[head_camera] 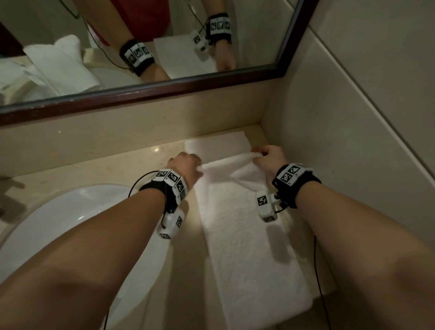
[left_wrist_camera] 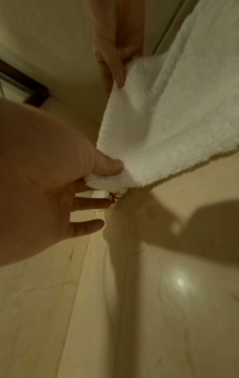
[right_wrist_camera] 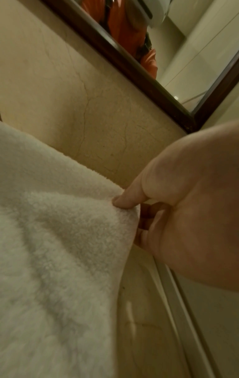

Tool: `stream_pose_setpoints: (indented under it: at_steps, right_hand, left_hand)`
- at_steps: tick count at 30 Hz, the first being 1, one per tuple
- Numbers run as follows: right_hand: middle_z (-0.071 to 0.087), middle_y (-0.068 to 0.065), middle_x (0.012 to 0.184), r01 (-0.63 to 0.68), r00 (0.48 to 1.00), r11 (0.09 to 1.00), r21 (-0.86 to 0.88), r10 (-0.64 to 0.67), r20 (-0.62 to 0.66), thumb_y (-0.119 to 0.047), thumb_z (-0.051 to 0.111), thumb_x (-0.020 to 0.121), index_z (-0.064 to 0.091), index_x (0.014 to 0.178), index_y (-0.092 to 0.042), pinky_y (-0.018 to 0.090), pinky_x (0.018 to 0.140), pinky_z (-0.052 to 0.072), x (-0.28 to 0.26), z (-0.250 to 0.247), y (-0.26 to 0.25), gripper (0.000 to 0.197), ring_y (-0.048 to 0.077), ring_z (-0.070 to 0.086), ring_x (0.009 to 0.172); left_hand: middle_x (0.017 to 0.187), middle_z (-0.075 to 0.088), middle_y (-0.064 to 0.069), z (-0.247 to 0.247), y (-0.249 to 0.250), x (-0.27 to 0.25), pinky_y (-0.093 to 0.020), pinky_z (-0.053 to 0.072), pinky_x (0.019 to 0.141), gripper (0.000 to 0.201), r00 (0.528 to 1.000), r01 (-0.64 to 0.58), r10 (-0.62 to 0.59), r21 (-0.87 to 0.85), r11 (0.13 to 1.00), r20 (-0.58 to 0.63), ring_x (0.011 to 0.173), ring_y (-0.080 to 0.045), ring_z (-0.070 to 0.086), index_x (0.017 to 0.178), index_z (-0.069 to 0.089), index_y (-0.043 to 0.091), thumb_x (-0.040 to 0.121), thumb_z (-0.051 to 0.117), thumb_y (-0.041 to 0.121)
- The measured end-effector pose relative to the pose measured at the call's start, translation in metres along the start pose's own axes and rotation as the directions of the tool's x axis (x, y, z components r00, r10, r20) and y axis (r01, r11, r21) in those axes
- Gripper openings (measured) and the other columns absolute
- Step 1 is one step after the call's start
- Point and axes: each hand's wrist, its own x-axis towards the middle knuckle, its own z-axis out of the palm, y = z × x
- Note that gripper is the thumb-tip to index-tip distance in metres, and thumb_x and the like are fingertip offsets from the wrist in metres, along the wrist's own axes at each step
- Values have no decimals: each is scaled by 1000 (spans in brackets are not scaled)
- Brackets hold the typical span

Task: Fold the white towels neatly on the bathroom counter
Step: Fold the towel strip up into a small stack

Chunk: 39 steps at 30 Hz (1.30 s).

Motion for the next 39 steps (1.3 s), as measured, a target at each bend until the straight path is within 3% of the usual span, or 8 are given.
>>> stream_pose_setpoints:
  at_steps: [7, 12, 20, 23, 25, 28, 33, 39]
  right_hand:
    - [65, 12, 117, 52, 998, 997, -48, -54, -38, 1, 63, 85, 67, 117, -7, 29, 91, 50, 12, 1, -4, 33, 25, 61, 109]
    - [65, 12, 118, 59, 996, 997, -52, -63, -69, -1, 62, 86, 66, 120, -9, 31, 95, 49, 29, 8, -9, 35, 25, 61, 108]
    - [63, 11, 121, 63, 995, 992, -111, -72, -75, -3, 63, 88, 64, 122, -11, 25, 87, 45, 70, 30, -24, 35, 26, 59, 112]
    - [63, 6, 117, 76, 993, 987, -145, -88, -78, -5, 64, 86, 66, 117, -14, 25, 90, 45, 85, 36, -27, 32, 24, 59, 109]
    - [63, 1, 112, 68, 996, 972, -226, -81, -47, -10, 63, 86, 67, 115, -19, 24, 89, 44, 90, 37, -26, 31, 20, 59, 104]
    - [63, -1, 117, 59, 995, 961, -269, -79, -63, -16, 60, 84, 65, 115, -26, 25, 91, 47, 94, 42, -21, 33, 20, 60, 107]
    - [56, 11, 121, 101, 983, 951, -292, -141, -120, -5, 55, 85, 57, 112, -8, 24, 85, 42, 94, 49, -24, 27, 26, 56, 108]
    - [57, 6, 118, 107, 982, 927, -360, -156, -110, -20, 61, 88, 61, 108, -16, 26, 82, 43, 93, 47, -12, 20, 23, 56, 102]
  left_hand:
    - [96, 67, -2, -5, 1, 7, -38, 52, 86, 25, 993, 108, -102, -96, 990, 63, 91, -23, 61, 113, 63, 28, 92, 52, 38]
    - [120, 64, -10, -6, -6, 24, -39, 51, 96, 42, 976, 218, -207, -252, 943, 68, 107, -28, 62, 132, 55, 25, 93, 49, 40]
    - [129, 60, -12, -13, -19, 61, -32, 45, 99, 43, 952, 297, -298, -415, 860, 64, 116, -29, 57, 134, 55, 11, 96, 52, 32]
    - [117, 65, -13, -15, -21, 69, -30, 50, 84, 40, 942, 332, -319, -454, 827, 107, 99, -28, 63, 130, 57, 9, 95, 51, 28]
    - [102, 68, -15, -17, -22, 73, -29, 48, 69, 30, 937, 348, -319, -463, 815, 141, 85, -27, 64, 114, 63, 4, 94, 50, 22]
    - [89, 70, -12, -16, -24, 79, -27, 46, 60, 21, 920, 389, -354, -491, 779, 167, 77, -26, 66, 100, 65, 8, 89, 53, 21]
    - [82, 70, -1, -12, -24, 82, -31, 56, 76, 21, 897, 433, -400, -544, 719, 185, 72, -21, 67, 88, 63, 23, 76, 56, 40]
    - [83, 71, -4, -6, -17, 82, -40, 60, 75, 31, 877, 461, -447, -574, 677, 178, 72, -27, 69, 94, 66, 24, 70, 56, 41]
